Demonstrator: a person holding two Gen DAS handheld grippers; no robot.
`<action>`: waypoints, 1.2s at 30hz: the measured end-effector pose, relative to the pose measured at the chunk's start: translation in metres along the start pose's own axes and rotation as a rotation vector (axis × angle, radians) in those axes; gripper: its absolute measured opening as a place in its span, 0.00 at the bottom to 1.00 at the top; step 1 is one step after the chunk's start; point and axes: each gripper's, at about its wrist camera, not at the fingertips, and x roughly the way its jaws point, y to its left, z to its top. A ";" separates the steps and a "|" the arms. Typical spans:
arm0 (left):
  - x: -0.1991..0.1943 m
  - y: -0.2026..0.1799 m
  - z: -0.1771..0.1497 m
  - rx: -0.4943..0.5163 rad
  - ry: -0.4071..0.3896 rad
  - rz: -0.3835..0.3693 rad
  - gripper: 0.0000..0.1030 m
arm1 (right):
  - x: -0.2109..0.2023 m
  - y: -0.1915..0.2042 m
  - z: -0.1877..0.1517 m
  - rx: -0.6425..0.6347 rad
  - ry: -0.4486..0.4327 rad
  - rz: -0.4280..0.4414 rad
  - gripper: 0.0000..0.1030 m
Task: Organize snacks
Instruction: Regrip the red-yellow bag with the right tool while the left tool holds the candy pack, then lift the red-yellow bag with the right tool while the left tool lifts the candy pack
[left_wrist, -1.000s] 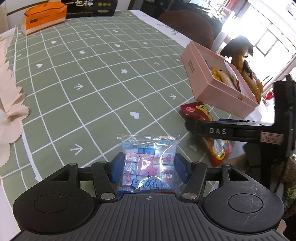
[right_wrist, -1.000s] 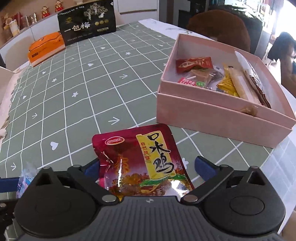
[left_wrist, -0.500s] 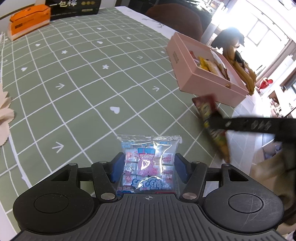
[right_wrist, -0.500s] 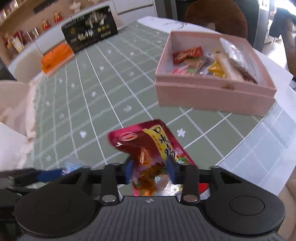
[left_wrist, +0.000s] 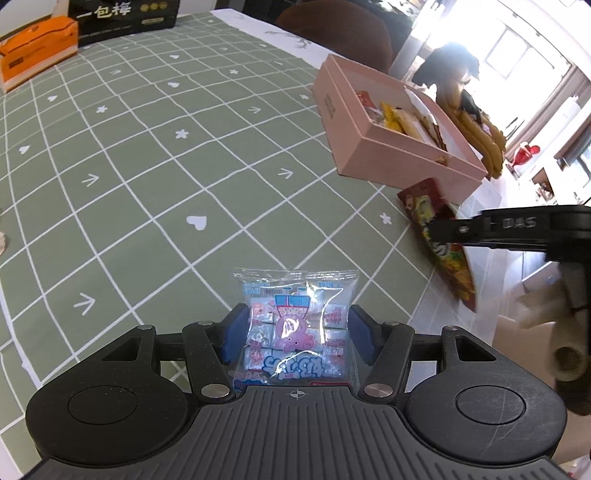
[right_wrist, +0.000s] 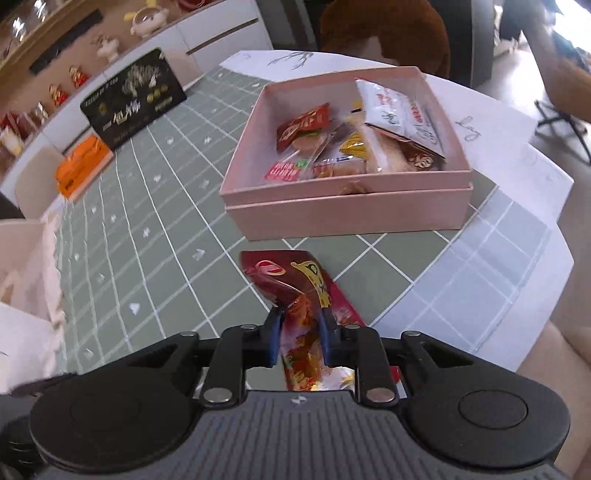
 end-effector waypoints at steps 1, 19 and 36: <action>0.000 0.000 0.000 0.003 0.001 0.002 0.63 | 0.004 0.003 -0.001 -0.018 -0.003 -0.013 0.26; 0.002 -0.001 0.000 -0.004 -0.001 0.000 0.63 | 0.048 0.004 0.005 -0.349 -0.031 -0.161 0.88; -0.003 0.004 -0.001 -0.026 -0.007 0.010 0.63 | 0.045 0.038 -0.009 -0.269 -0.003 -0.147 0.65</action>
